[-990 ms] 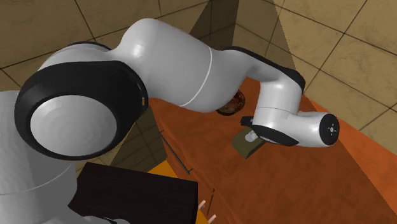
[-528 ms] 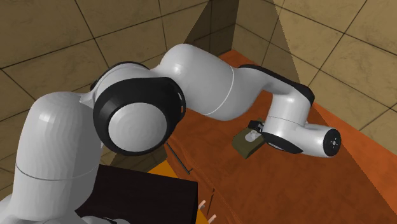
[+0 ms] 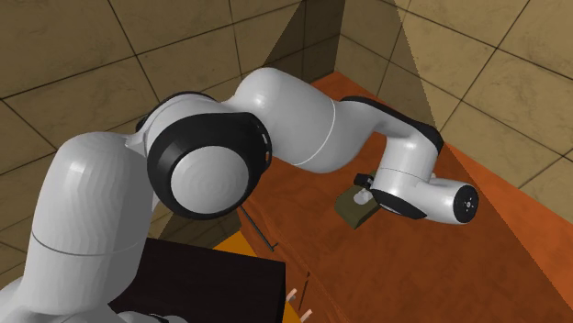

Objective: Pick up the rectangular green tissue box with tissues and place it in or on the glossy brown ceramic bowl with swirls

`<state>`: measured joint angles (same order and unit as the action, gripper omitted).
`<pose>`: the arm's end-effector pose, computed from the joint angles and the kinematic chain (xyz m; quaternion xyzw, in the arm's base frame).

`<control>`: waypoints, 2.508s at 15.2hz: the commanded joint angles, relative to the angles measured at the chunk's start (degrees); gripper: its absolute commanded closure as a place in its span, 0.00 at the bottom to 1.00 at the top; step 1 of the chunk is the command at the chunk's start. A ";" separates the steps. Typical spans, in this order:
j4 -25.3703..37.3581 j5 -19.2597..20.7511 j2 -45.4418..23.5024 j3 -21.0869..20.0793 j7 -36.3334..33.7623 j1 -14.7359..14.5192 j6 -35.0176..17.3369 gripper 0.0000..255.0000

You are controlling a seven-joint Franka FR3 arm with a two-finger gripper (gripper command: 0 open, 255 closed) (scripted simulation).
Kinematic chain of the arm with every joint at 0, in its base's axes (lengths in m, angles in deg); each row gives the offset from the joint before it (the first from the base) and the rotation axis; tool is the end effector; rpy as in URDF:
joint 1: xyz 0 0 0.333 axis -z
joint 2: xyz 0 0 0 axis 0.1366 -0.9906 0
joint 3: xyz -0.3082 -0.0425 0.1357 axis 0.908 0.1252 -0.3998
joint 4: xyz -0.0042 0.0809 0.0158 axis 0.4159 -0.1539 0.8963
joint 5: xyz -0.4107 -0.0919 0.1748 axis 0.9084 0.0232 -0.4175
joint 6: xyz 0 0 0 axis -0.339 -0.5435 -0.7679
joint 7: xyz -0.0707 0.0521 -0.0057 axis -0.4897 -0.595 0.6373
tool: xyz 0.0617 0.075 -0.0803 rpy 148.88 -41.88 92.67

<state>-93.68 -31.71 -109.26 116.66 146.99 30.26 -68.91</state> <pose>0.4388 -0.5619 0.1691 -0.9373 0.1284 -0.2575 0.1966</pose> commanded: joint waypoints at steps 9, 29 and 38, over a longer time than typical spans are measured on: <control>-0.07 -0.02 0.00 0.00 0.07 0.01 -0.02 1.00; -0.53 5.92 7.49 3.95 -5.94 -2.78 3.18 1.00; 0.41 9.44 11.43 6.05 -9.83 -4.15 5.46 1.00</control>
<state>-93.31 -22.75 -98.40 122.41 137.63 26.30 -63.75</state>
